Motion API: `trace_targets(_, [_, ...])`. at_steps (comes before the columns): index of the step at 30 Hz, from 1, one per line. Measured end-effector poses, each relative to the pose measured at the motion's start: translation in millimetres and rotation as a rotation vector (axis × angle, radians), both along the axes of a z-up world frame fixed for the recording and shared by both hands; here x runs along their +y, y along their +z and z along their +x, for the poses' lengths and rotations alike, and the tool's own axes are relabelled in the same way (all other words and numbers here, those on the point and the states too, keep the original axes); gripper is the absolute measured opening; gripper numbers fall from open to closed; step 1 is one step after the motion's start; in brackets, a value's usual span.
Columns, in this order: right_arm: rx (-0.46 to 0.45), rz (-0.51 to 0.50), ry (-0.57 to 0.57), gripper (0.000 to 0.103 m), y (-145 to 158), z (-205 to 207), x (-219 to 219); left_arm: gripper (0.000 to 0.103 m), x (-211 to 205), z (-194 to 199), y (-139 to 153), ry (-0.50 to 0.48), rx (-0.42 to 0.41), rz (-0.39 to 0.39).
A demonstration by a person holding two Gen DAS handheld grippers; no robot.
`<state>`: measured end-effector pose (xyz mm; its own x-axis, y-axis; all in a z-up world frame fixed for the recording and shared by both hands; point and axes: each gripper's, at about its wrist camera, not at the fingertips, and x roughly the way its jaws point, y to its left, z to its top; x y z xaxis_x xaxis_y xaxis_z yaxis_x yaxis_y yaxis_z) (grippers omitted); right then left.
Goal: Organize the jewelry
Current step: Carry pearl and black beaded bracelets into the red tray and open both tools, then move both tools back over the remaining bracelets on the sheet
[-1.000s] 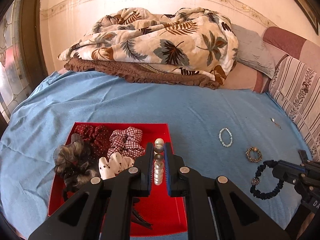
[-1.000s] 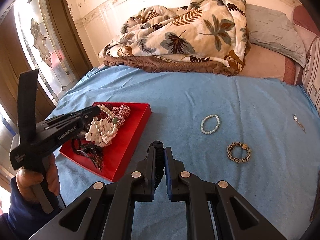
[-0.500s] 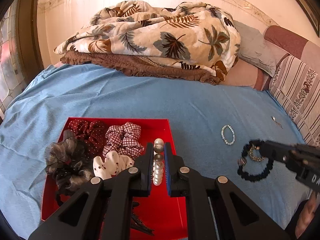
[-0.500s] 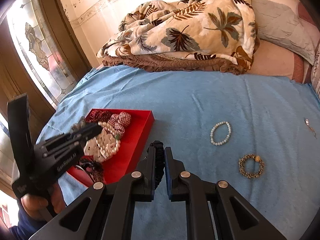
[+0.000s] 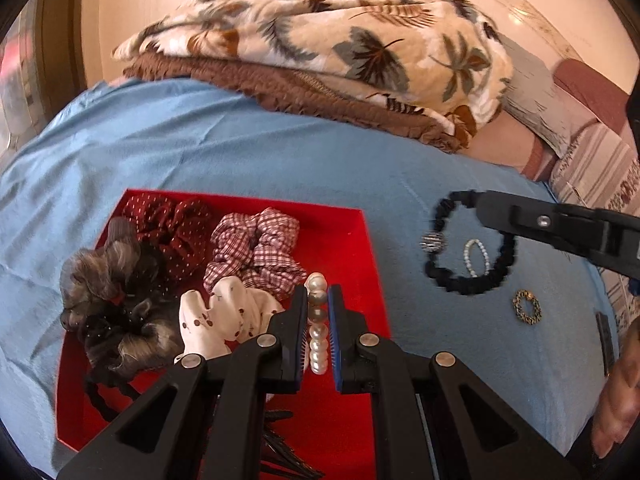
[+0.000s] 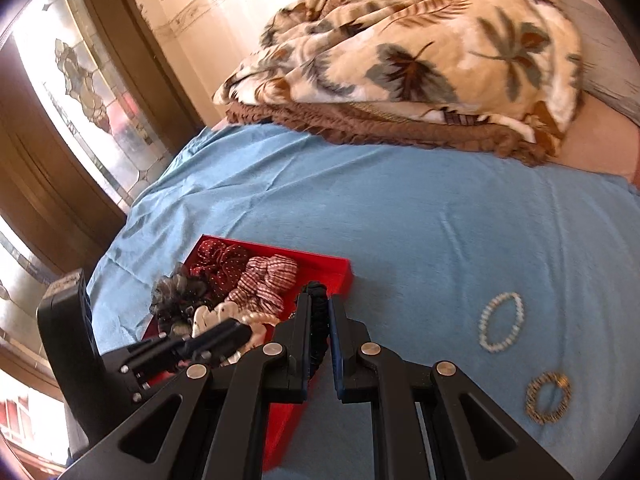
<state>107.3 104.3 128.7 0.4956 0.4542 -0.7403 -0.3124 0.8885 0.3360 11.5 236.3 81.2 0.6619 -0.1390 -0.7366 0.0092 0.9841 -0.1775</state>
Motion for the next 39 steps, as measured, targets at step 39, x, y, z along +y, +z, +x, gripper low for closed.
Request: trace_targets(39, [0.108,-0.094,0.012,0.032,-60.3,65.2,44.9,0.05,8.7,0.2,7.1,0.075,-0.03,-0.01])
